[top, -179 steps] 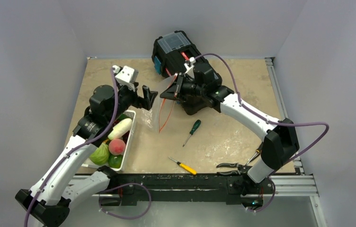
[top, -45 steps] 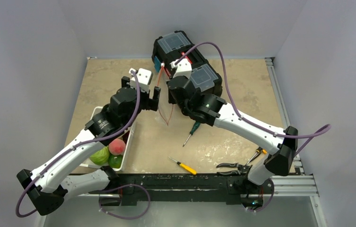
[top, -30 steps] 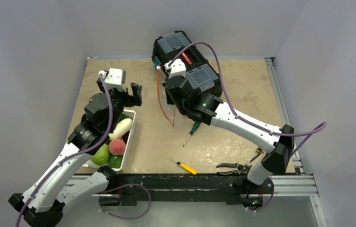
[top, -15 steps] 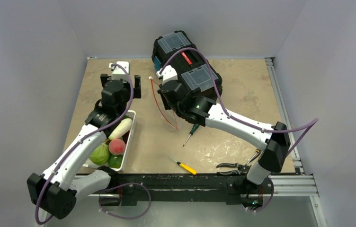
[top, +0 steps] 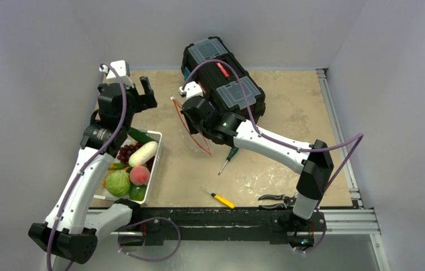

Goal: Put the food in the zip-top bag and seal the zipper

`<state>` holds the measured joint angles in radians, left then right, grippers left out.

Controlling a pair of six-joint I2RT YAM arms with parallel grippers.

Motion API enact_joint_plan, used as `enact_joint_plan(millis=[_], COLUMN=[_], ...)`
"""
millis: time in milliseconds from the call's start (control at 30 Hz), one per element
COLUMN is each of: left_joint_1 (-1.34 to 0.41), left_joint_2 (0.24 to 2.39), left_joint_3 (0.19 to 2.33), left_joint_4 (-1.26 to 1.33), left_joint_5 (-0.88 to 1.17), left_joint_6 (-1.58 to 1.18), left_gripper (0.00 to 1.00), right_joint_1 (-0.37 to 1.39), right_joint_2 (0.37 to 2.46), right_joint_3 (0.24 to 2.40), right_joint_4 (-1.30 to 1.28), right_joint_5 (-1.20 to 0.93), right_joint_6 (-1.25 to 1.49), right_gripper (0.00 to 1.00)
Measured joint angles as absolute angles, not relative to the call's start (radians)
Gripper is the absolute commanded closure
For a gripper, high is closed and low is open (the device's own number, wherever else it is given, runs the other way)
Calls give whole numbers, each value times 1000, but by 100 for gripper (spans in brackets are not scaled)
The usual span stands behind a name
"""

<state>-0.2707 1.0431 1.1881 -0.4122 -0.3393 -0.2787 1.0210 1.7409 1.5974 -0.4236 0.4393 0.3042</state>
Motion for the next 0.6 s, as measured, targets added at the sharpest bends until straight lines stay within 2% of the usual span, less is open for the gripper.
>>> enact_joint_plan(millis=[200,600], left_joint_1=[-234,-83], left_joint_2=[1028,1053], left_joint_3=[1193,1018], left_joint_4=[-541,-664], left_joint_5=[-305,-324], left_joint_6=[-399,-599], left_gripper=[0,0], right_joint_1=[1021,1021], right_joint_2=[1785,1749], right_joint_3=[1723,1694], right_joint_4=[-533,-573], right_joint_5=[436,453], right_joint_6=[343,387], right_gripper=[100,100])
